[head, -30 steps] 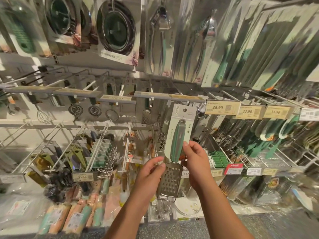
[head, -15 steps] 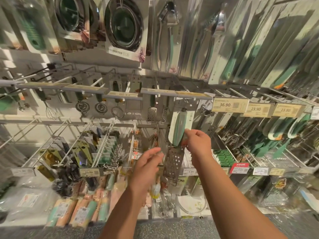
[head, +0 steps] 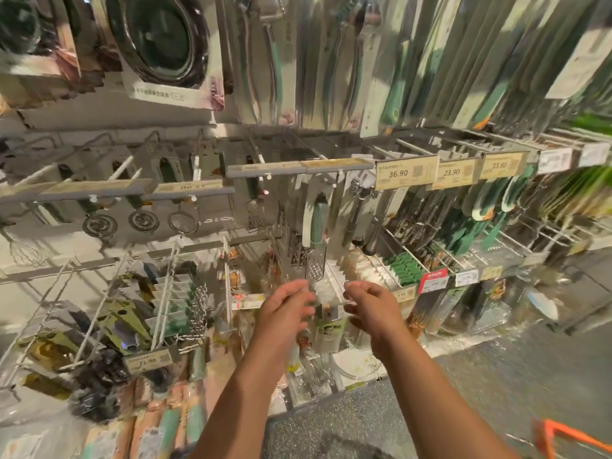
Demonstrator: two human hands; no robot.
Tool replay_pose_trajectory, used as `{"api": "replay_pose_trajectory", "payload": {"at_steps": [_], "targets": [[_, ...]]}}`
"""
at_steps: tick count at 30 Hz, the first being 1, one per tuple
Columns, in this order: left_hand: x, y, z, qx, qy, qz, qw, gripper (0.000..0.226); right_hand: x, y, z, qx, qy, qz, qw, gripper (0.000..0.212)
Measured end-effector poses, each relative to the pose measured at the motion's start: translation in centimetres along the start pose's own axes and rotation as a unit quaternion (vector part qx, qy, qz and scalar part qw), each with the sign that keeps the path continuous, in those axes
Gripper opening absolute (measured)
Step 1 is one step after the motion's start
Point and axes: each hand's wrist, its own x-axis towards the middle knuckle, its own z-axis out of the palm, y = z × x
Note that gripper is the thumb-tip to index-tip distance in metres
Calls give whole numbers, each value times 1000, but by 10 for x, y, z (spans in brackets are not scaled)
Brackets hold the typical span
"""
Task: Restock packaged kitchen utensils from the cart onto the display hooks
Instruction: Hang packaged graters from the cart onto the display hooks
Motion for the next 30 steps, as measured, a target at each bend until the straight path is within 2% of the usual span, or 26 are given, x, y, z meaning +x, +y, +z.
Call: {"api": "replay_pose_trajectory", "payload": {"at_steps": [3, 9, 13, 18, 26, 30], "targets": [[6, -7, 15, 50, -59, -17, 997, 17, -17, 10, -18, 43, 61, 5, 997, 5], [5, -25, 55, 140, -192, -30, 971, 11, -58, 44, -64, 107, 192, 22, 975, 14], [-13, -51, 91, 223, -290, -47, 930, 13, -101, 86, -111, 171, 295, 42, 939, 10], [-47, -88, 149, 292, -369, -43, 881, 10, -148, 127, -172, 249, 403, 51, 879, 8], [-112, -156, 243, 349, -466, -50, 811, 12, -212, 186, -266, 279, 507, 104, 809, 12], [-145, -190, 291, 377, -502, -51, 776, 10, -228, 219, -312, 282, 517, 152, 794, 15]]}}
